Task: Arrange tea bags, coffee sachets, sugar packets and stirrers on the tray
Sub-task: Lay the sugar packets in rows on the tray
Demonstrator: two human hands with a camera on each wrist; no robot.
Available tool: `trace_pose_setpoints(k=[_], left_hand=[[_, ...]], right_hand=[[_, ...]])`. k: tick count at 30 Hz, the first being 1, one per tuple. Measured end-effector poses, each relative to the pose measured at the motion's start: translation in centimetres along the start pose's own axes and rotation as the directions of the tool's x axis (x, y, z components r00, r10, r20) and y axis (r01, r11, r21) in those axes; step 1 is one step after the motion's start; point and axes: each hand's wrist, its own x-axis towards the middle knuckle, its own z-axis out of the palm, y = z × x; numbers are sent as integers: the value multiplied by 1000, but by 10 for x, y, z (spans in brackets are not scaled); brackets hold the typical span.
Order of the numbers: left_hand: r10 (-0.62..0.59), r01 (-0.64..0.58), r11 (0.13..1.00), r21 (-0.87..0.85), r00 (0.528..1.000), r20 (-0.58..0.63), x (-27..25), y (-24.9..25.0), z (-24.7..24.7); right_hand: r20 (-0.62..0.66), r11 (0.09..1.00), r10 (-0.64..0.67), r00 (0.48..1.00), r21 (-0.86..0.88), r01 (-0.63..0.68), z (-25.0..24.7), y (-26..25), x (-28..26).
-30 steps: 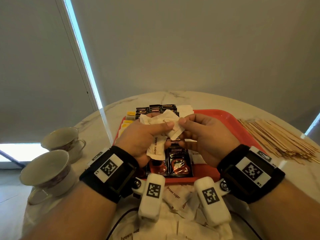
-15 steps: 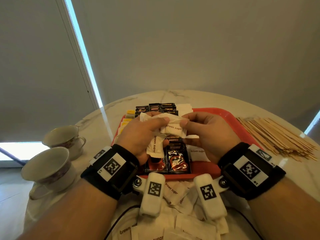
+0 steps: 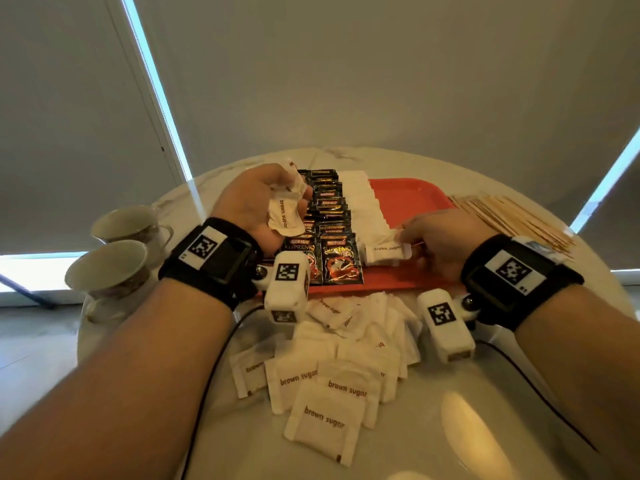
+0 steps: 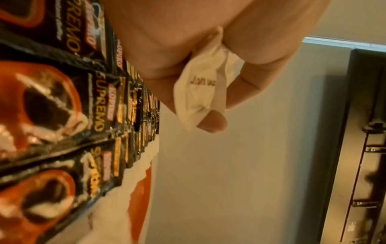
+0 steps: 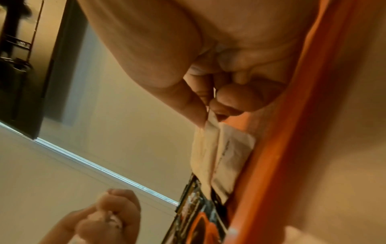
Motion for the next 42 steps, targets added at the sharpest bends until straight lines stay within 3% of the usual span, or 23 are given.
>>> trace_pose_setpoints(k=[4, 11, 18, 22, 26, 32, 37, 42], left_hand=[[-48, 49, 999, -20, 996, 72, -9, 4, 5], [-39, 45, 995, -92, 997, 61, -9, -5, -6], [-27, 27, 992, -122, 1000, 1, -6, -20, -16], [-16, 14, 995, -94, 1000, -21, -6, -29, -9], [41, -48, 986, -161, 998, -46, -3, -38, 2], [161, -164, 950, -265, 986, -34, 2, -40, 0], [259, -264, 907, -327, 964, -60, 3, -38, -9], [255, -252, 956, -154, 967, 5, 3, -40, -8]], right_hand=[[51, 996, 34, 998, -81, -30, 1, 2, -2], [71, 990, -11, 997, -141, 21, 2, 6, 4], [5, 986, -140, 990, 91, 139, 0, 8, 4], [176, 988, -107, 979, 127, 85, 8, 0, -7], [201, 979, -186, 962, 120, 165, 22, -16, -13], [466, 977, -199, 862, 22, 214, 61, -35, -31], [384, 957, -259, 886, 223, 183, 67, -25, -24], [279, 882, -313, 908, 441, 168, 62, -18, -19]])
